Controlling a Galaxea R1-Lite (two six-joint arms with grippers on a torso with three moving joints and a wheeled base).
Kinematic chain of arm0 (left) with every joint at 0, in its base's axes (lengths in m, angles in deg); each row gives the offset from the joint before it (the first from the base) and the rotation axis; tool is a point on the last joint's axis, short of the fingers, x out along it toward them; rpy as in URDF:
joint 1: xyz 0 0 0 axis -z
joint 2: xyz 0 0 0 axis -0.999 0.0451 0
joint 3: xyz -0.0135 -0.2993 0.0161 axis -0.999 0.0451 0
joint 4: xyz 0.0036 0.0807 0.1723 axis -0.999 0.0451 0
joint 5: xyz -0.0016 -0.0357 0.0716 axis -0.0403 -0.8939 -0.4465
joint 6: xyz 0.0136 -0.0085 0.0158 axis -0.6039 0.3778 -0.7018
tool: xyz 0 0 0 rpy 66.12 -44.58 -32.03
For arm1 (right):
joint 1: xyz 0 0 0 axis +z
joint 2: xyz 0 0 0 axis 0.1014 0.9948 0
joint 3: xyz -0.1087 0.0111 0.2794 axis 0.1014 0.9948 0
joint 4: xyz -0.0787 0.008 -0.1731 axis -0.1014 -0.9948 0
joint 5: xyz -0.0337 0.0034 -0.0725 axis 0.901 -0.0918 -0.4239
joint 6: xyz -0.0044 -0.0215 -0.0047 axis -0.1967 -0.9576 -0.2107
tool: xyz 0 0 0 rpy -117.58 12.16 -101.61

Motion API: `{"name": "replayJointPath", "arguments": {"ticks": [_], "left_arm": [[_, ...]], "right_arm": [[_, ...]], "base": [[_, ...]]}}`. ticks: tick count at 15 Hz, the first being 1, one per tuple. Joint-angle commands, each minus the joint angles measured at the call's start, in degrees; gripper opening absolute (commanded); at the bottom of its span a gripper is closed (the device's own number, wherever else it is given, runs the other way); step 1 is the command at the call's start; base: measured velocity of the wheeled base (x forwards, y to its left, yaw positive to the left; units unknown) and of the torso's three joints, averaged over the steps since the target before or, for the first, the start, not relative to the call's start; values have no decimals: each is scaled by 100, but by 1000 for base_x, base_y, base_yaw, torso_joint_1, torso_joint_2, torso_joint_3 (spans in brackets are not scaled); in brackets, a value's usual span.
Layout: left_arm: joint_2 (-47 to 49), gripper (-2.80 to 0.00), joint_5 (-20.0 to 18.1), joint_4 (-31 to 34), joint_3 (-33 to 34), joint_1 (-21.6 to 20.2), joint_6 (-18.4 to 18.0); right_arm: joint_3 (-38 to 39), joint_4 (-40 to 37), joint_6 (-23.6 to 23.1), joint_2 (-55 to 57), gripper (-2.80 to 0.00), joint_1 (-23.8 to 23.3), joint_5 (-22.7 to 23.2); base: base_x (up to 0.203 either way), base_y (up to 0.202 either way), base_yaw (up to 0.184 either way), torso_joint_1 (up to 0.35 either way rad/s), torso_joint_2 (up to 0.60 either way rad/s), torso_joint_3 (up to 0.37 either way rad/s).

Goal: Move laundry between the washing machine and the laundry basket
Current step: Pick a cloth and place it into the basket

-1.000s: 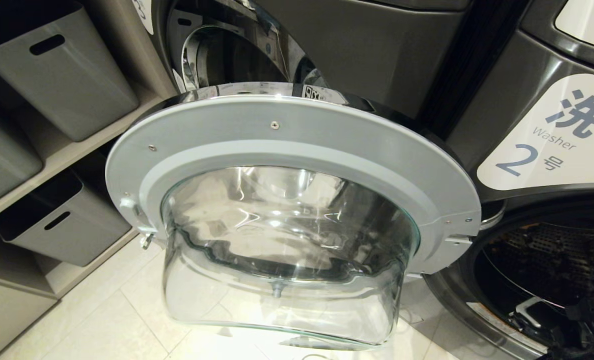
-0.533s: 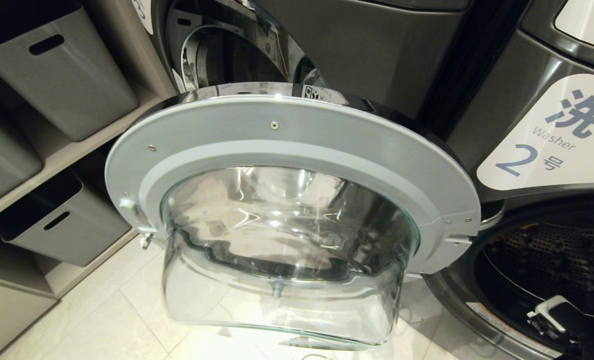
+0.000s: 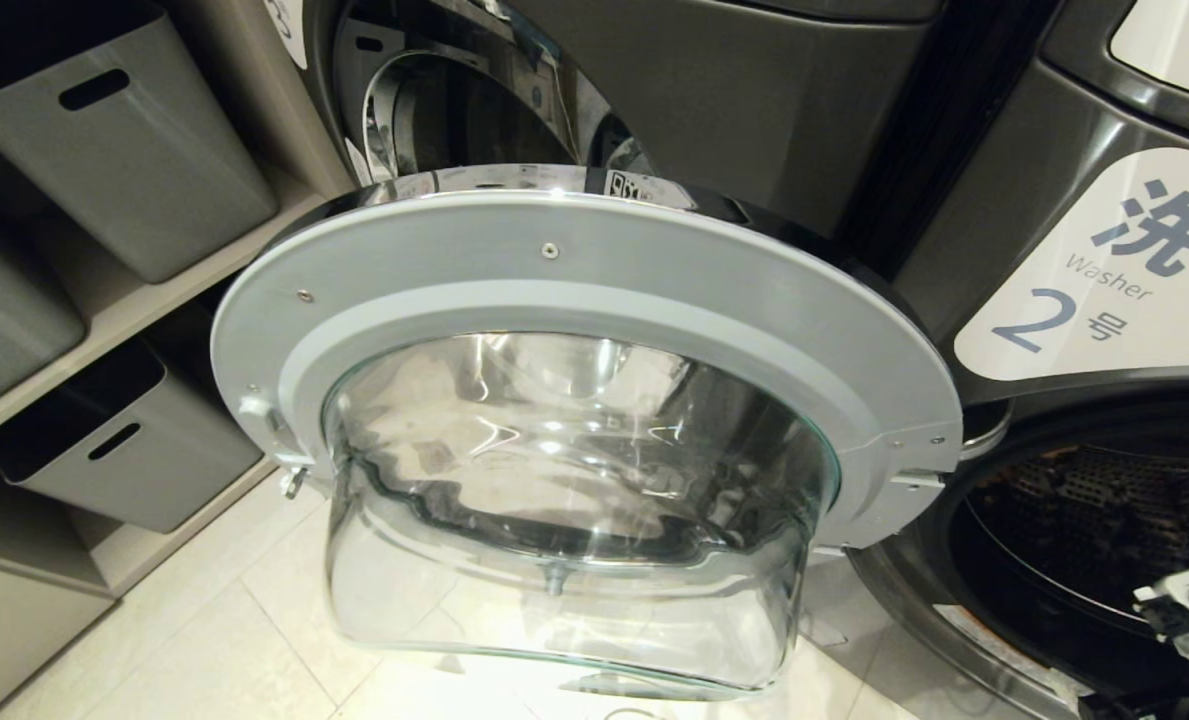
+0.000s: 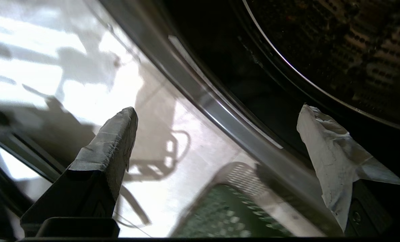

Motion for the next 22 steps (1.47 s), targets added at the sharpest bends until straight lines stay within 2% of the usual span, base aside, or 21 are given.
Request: {"name": "replayJointPath", "arguments": {"ticks": [1,3,6,9,11,13,15,18,20,22], "left_arm": [[7,-280,1,0,0,0,0],[7,-280,1,0,0,0,0],[7,-280,1,0,0,0,0],[7,-280,1,0,0,0,0],[7,-280,1,0,0,0,0],[7,-280,1,0,0,0,0],[7,-280,1,0,0,0,0],[7,-280,1,0,0,0,0],[7,-280,1,0,0,0,0],[7,-280,1,0,0,0,0]], "right_arm": [[-5,26,766,-366,0,-13,-19],[-3,43,1729,-351,0,-13,-5],[-11,58,3478,46,0,-33,-32],[-99,72,4505,672,0,-61,-181],[-297,206,4875,1038,0,-85,-499],[-493,311,4744,952,0,-87,-590],[-613,297,4216,739,0,-43,-414],[-715,289,3759,51,0,36,-303],[-704,225,3116,-612,0,335,-246],[-771,85,2125,-1203,0,677,-11]], "base": [[0,0,0,0,0,0],[0,0,0,0,0,0],[0,0,0,0,0,0],[0,0,0,0,0,0],[0,0,0,0,0,0],[0,0,0,0,0,0],[0,0,0,0,0,0],[0,0,0,0,0,0],[0,0,0,0,0,0],[0,0,0,0,0,0]]}}
